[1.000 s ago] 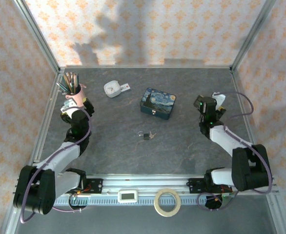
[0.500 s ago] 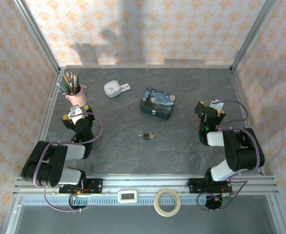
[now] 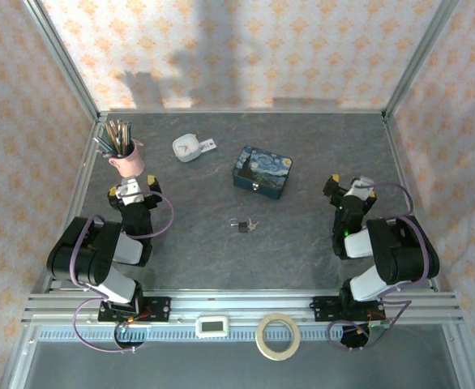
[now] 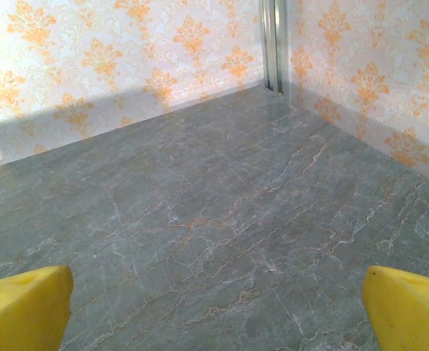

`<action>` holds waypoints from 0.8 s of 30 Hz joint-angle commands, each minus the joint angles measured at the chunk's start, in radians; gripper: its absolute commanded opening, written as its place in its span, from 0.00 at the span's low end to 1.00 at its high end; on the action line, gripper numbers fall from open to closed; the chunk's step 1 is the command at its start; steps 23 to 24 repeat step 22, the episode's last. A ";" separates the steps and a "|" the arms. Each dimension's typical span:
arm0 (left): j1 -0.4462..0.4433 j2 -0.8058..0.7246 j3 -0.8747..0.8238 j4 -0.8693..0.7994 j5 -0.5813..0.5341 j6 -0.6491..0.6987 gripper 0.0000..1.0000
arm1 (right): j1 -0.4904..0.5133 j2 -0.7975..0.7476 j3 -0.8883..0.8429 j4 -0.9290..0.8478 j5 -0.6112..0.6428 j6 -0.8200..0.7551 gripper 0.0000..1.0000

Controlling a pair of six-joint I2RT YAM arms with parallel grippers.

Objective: Unlock the padlock with the key

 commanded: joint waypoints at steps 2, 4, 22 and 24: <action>0.004 0.012 0.014 0.060 0.058 0.012 0.98 | -0.005 -0.010 0.002 0.046 0.000 -0.018 1.00; 0.006 -0.003 0.023 0.013 0.058 0.003 0.99 | -0.005 -0.008 0.000 0.051 -0.001 -0.019 1.00; 0.008 0.005 0.033 0.011 0.031 -0.008 1.00 | -0.005 -0.008 -0.001 0.055 -0.001 -0.019 1.00; 0.008 0.005 0.033 0.011 0.031 -0.008 1.00 | -0.005 -0.008 -0.001 0.055 -0.001 -0.019 1.00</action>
